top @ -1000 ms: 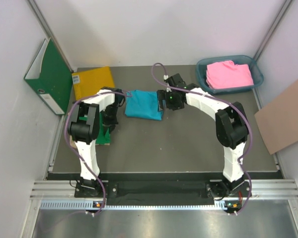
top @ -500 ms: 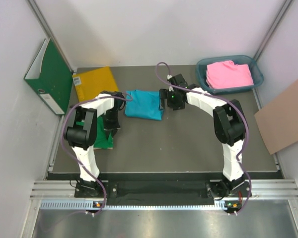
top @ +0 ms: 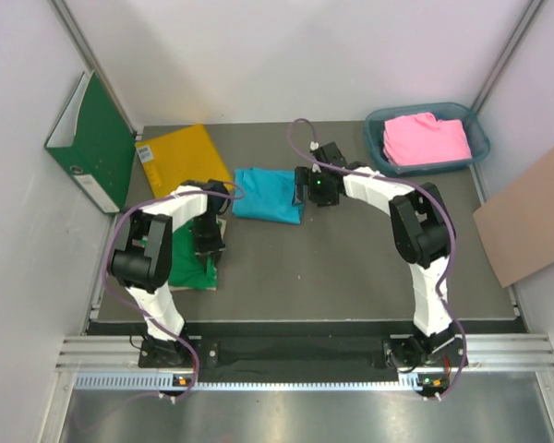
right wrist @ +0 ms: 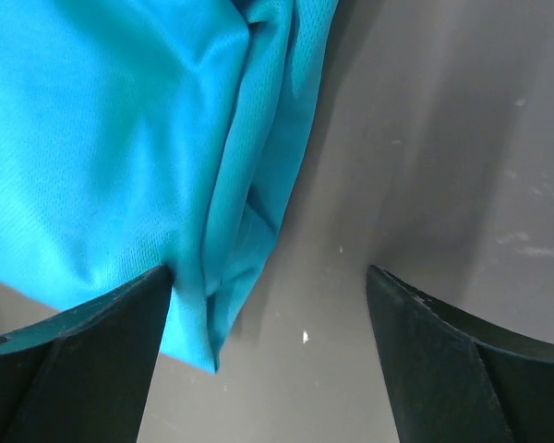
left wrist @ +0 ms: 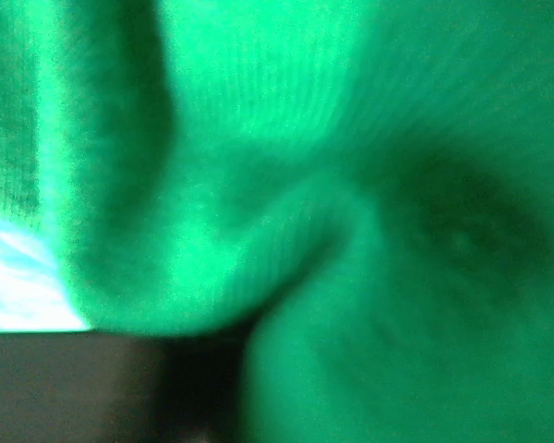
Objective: Fold and stack the t-shirts
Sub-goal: Put the neatly folded tshirt into the corner of the board with the left arm
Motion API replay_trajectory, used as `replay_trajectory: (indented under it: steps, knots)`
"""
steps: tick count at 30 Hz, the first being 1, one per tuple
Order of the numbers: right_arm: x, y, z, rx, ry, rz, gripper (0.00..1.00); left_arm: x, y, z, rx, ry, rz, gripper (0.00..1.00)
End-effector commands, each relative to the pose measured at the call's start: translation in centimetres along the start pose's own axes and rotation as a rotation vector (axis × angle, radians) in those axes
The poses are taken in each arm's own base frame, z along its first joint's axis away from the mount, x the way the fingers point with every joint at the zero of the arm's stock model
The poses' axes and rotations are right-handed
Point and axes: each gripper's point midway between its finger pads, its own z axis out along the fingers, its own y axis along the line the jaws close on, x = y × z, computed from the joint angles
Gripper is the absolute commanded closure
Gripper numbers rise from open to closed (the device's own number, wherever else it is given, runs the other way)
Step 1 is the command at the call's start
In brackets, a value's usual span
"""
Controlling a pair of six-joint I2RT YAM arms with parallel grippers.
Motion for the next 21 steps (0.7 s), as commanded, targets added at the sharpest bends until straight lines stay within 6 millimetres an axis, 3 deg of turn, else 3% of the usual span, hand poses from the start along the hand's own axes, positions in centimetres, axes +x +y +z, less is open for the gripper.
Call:
replay_trajectory:
  steps: [1,4,7,8,10,11,12,16,21]
  knots:
    - [-1.8,1.8,1.8,-0.081,-0.045,0.047,0.16,3.2,-1.7,-0.1,0.106,0.101,-0.020,0.57]
    - [-1.9,2.5,2.9,-0.098,-0.030,0.049,0.20,3.3,-1.3,-0.5,0.099,0.084,-0.018,0.35]
    - [-1.2,3.4,3.9,-0.124,0.008,0.039,0.34,3.1,-0.8,-1.2,0.084,0.062,-0.017,0.25]
    - [-1.0,3.5,4.2,-0.128,0.016,0.038,0.50,3.1,-0.6,-1.8,0.078,0.054,-0.017,0.23]
    - [0.0,3.8,4.8,-0.131,0.055,0.035,0.71,2.5,0.1,-2.4,0.044,0.016,-0.018,0.18]
    - [0.4,3.8,4.8,-0.130,0.067,0.033,0.86,2.1,0.2,-3.3,0.042,-0.007,-0.019,0.14]
    - [1.4,3.5,4.9,-0.118,0.094,0.033,0.92,1.8,0.4,-3.8,0.035,-0.022,-0.020,0.12]
    - [2.8,2.3,3.2,-0.082,0.109,0.013,1.00,-0.6,0.5,-7.4,0.048,-0.160,-0.029,0.01]
    - [5.7,-0.5,0.8,-0.003,0.163,-0.049,1.00,-3.1,-1.3,-11.3,0.176,-0.307,0.007,0.01]
